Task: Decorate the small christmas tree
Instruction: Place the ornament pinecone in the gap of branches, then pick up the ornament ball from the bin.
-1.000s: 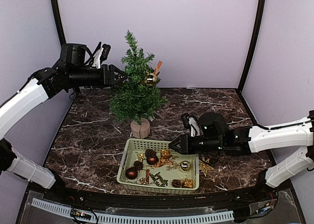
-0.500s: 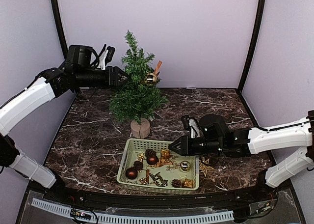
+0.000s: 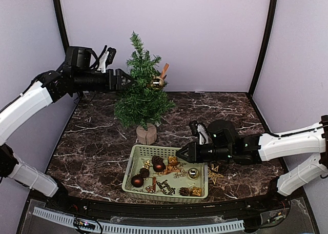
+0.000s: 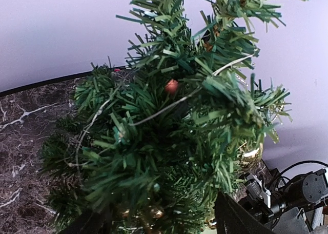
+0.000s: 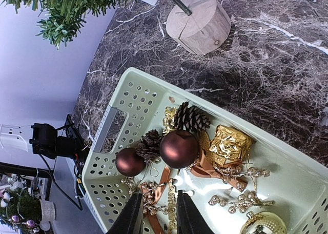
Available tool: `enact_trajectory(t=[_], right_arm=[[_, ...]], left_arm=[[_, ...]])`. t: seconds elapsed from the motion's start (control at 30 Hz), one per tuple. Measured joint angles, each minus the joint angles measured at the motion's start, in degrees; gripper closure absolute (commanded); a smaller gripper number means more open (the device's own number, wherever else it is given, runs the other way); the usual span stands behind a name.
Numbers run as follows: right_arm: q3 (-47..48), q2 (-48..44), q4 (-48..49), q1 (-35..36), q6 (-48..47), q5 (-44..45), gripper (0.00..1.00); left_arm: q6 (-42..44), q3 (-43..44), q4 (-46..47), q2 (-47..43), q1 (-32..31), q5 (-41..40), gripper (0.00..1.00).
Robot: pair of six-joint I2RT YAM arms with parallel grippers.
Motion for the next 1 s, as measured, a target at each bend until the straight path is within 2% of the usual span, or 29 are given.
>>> enact_trajectory(t=[0.43, 0.6, 0.73, 0.87, 0.93, 1.0], right_arm=[[-0.1, 0.2, 0.5, 0.0, 0.2, -0.5, 0.77], [-0.6, 0.0, 0.7, 0.0, 0.1, -0.4, 0.76], [-0.8, -0.5, -1.1, 1.0, -1.2, 0.5, 0.76], [-0.3, -0.5, -4.9, 3.7, -2.6, 2.1, 0.75], [0.4, -0.3, -7.1, 5.1, -3.0, 3.1, 0.75], [1.9, 0.8, -9.2, 6.3, -3.5, 4.9, 0.74]], left_arm=[[0.1, 0.0, -4.3, -5.1, 0.5, -0.5, 0.26], [0.6, -2.7, -4.6, -9.7, 0.5, -1.1, 0.32], [0.2, -12.5, -3.1, -20.1, 0.5, -0.4, 0.42], [-4.4, -26.9, 0.8, -30.6, -0.1, 1.5, 0.45], [-7.6, -34.6, 3.0, -34.3, -1.9, 0.9, 0.46], [-11.6, -42.2, 5.2, -36.7, -6.2, -0.4, 0.46]])
